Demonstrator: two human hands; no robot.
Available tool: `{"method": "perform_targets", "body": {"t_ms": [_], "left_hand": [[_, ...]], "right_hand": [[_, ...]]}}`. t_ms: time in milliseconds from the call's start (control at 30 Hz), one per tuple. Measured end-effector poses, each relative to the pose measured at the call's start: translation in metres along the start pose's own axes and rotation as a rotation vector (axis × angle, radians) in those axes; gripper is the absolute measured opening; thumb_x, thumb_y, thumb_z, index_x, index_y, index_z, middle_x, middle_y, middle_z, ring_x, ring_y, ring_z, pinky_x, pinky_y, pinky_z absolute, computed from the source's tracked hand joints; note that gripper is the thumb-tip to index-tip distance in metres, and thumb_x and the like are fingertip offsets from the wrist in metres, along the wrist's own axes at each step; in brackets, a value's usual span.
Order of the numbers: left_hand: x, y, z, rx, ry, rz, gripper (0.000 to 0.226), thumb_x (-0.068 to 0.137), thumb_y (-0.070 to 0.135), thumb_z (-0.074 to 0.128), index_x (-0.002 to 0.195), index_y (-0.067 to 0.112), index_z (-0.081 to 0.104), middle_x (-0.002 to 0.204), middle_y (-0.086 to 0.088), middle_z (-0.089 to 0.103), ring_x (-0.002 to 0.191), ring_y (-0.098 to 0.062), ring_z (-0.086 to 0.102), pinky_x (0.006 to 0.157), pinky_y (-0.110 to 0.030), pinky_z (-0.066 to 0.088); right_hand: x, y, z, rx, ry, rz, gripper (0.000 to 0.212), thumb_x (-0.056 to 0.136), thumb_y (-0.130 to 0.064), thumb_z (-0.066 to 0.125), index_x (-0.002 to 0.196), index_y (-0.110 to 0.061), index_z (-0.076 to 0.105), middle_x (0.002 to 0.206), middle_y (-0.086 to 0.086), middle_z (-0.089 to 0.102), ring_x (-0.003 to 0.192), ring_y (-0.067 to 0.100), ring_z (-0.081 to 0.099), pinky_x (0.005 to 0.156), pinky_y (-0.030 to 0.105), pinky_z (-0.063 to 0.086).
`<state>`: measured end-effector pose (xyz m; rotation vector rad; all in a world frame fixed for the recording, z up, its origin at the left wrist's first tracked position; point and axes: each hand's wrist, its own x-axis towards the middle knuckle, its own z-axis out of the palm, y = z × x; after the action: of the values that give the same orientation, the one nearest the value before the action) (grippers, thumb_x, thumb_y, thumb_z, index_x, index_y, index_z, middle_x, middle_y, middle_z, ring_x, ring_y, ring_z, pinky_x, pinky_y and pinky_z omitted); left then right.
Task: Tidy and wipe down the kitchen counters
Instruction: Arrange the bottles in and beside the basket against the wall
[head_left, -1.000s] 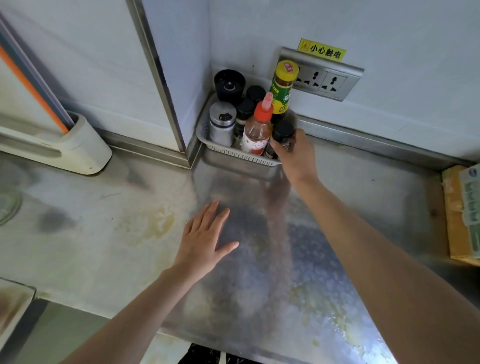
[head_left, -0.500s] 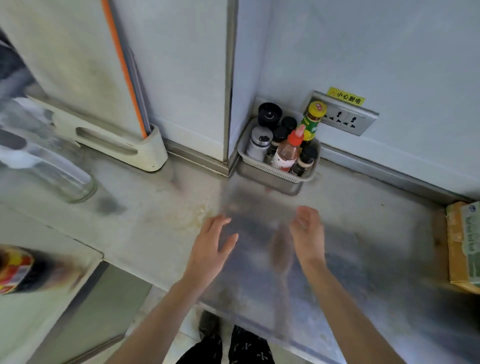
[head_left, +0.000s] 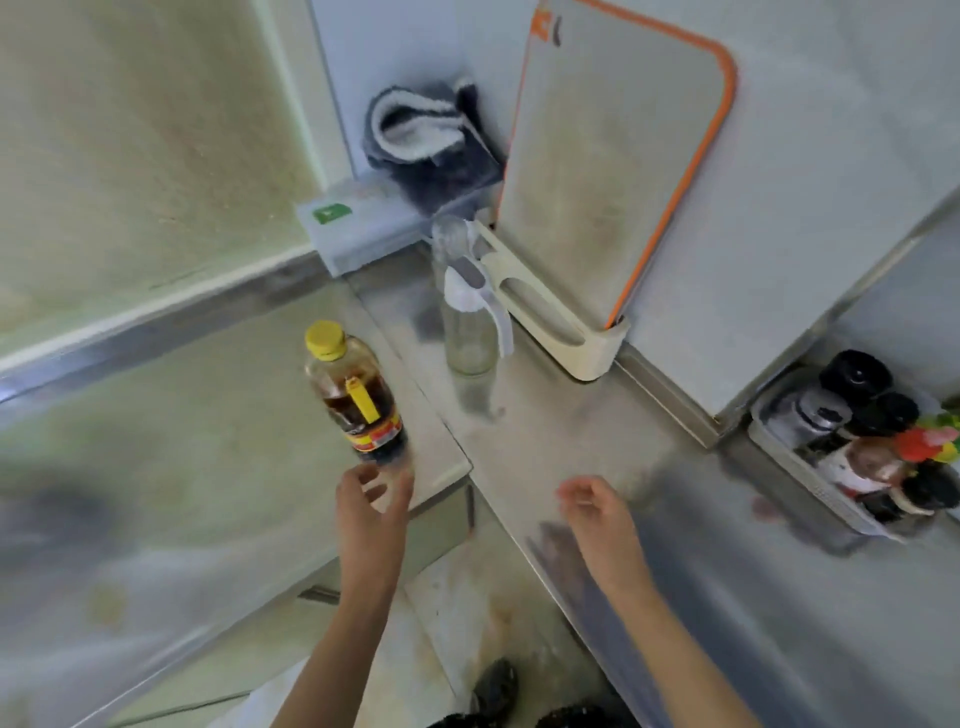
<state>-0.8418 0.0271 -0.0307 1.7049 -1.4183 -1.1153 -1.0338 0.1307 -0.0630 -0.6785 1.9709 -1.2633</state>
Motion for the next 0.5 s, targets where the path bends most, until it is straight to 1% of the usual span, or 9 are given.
{"method": "perform_targets", "body": {"t_ms": [67,100,133,200,233,300,367,433,500], "left_hand": [[0.017,0.019,-0.003,-0.008,0.141,-0.026,0.034,0.084,0.047,0.059,0.103,0.019,0.052,0.1,0.008,0.057,0.084,-0.009,0.056,0.072,-0.029,0.041],[0.026,0.027,-0.002,0.0,0.2,-0.04,0.032,0.083,0.049,0.058,0.098,0.021,0.053,0.096,0.008,0.058,0.083,-0.011,0.056,0.071,-0.03,0.042],[0.035,0.034,0.0,0.007,0.25,-0.062,0.032,0.083,0.051,0.058,0.095,0.022,0.054,0.095,0.007,0.06,0.084,-0.014,0.057,0.072,-0.032,0.044],[0.051,0.043,0.005,-0.011,0.297,-0.127,0.034,0.082,0.053,0.057,0.097,0.023,0.054,0.098,0.006,0.06,0.087,-0.019,0.057,0.076,-0.036,0.047],[0.056,0.047,0.008,-0.035,0.288,-0.161,0.034,0.082,0.051,0.057,0.1,0.023,0.056,0.097,0.007,0.06,0.087,-0.019,0.057,0.077,-0.037,0.048],[0.062,0.053,0.012,-0.111,0.232,-0.186,0.028,0.085,0.045,0.057,0.101,0.022,0.061,0.088,0.007,0.06,0.083,-0.019,0.056,0.073,-0.031,0.045],[0.068,0.057,0.015,-0.209,0.151,-0.157,0.017,0.087,0.04,0.058,0.089,0.023,0.061,0.076,0.01,0.059,0.074,-0.016,0.056,0.065,-0.028,0.042],[0.072,0.059,0.015,-0.303,0.079,-0.16,0.023,0.089,0.04,0.055,0.085,0.018,0.06,0.072,0.006,0.059,0.068,-0.013,0.054,0.06,-0.026,0.04],[0.075,0.059,0.013,-0.366,0.042,-0.174,0.035,0.092,0.041,0.048,0.086,0.009,0.06,0.07,-0.001,0.058,0.063,-0.013,0.051,0.056,-0.021,0.039]], "right_hand": [[0.014,-0.015,0.014,-0.021,-0.054,-0.038,0.024,0.087,0.0,0.057,0.082,-0.023,0.058,0.089,-0.004,0.065,0.084,0.013,0.061,0.072,0.017,0.047],[0.02,-0.022,0.02,-0.033,-0.071,-0.051,0.023,0.087,-0.001,0.057,0.082,-0.024,0.058,0.09,-0.005,0.065,0.086,0.011,0.061,0.071,0.013,0.046],[0.026,-0.028,0.025,-0.043,-0.083,-0.061,0.023,0.088,-0.003,0.056,0.081,-0.025,0.058,0.09,-0.006,0.065,0.087,0.009,0.06,0.07,0.011,0.045],[0.035,-0.036,0.035,-0.052,-0.093,-0.068,0.024,0.088,-0.004,0.056,0.08,-0.026,0.058,0.09,-0.006,0.065,0.087,0.01,0.06,0.071,0.013,0.046],[0.038,-0.039,0.039,-0.045,-0.089,-0.066,0.024,0.087,-0.003,0.056,0.08,-0.026,0.058,0.09,-0.004,0.065,0.087,0.012,0.06,0.072,0.016,0.046],[0.043,-0.04,0.045,-0.007,-0.069,-0.036,0.024,0.086,0.0,0.056,0.08,-0.024,0.059,0.091,0.0,0.065,0.088,0.014,0.06,0.075,0.021,0.047],[0.047,-0.039,0.048,0.015,-0.048,-0.014,0.026,0.083,0.004,0.056,0.08,-0.022,0.06,0.091,0.001,0.065,0.089,0.015,0.059,0.076,0.023,0.047],[0.056,-0.044,0.049,0.03,-0.03,-0.002,0.024,0.083,0.004,0.056,0.083,-0.019,0.061,0.092,0.0,0.065,0.09,0.016,0.059,0.078,0.026,0.048],[0.069,-0.06,0.048,0.069,-0.009,-0.009,0.015,0.086,-0.004,0.058,0.092,-0.017,0.06,0.099,-0.002,0.062,0.092,0.015,0.058,0.077,0.024,0.046]]}}
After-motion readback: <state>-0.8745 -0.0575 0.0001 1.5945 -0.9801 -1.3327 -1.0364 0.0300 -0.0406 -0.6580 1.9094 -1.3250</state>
